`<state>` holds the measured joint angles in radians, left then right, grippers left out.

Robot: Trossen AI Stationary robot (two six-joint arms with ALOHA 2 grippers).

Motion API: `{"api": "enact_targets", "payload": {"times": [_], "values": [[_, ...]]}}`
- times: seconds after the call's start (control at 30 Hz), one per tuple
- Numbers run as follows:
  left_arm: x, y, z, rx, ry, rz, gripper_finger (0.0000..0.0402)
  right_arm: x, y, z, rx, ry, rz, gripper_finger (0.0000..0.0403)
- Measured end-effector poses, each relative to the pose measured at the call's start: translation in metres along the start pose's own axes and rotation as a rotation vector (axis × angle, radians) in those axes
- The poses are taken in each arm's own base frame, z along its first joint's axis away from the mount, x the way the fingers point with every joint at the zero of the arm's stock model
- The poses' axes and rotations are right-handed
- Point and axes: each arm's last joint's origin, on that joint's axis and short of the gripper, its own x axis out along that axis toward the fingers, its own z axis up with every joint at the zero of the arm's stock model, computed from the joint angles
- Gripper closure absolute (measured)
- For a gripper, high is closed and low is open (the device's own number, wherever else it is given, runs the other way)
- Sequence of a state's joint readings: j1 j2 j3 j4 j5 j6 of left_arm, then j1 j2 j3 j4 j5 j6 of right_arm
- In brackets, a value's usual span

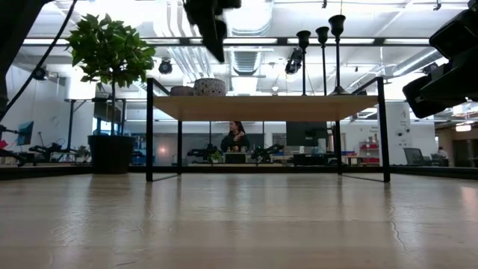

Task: Pick & Place candle stick holders
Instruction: Return to Home Position

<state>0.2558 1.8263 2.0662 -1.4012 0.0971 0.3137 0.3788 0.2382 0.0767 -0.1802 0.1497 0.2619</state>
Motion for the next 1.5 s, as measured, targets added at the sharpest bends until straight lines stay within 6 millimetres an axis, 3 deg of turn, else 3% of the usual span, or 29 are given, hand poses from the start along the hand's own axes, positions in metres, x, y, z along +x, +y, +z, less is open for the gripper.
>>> {"api": "enact_targets", "payload": {"times": [0.17,0.4,0.6,0.83,1.07,1.5], "values": [[-0.034,-0.014,0.009,0.023,-0.108,0.016,0.0001,0.000,0.000,0.000,0.000,0.001,0.000,0.0394],[-0.078,-0.056,0.008,0.125,-0.333,0.006,0.0002,0.000,0.000,0.000,0.000,0.000,0.000,0.0394],[-0.087,-0.093,-0.011,0.188,-0.515,-0.031,0.0002,0.000,0.000,0.000,0.000,0.000,0.000,0.0394],[-0.078,-0.113,-0.064,0.110,-0.834,-0.008,0.0002,0.000,0.000,0.000,0.000,0.000,0.000,0.0394],[-0.060,-0.117,-0.130,0.021,-1.052,-0.115,0.0002,0.000,0.000,0.000,0.000,0.001,0.000,0.0394],[0.021,-0.114,-0.196,-0.088,-0.949,0.109,0.0003,0.000,0.000,0.000,0.000,0.000,0.000,0.0394]]}}
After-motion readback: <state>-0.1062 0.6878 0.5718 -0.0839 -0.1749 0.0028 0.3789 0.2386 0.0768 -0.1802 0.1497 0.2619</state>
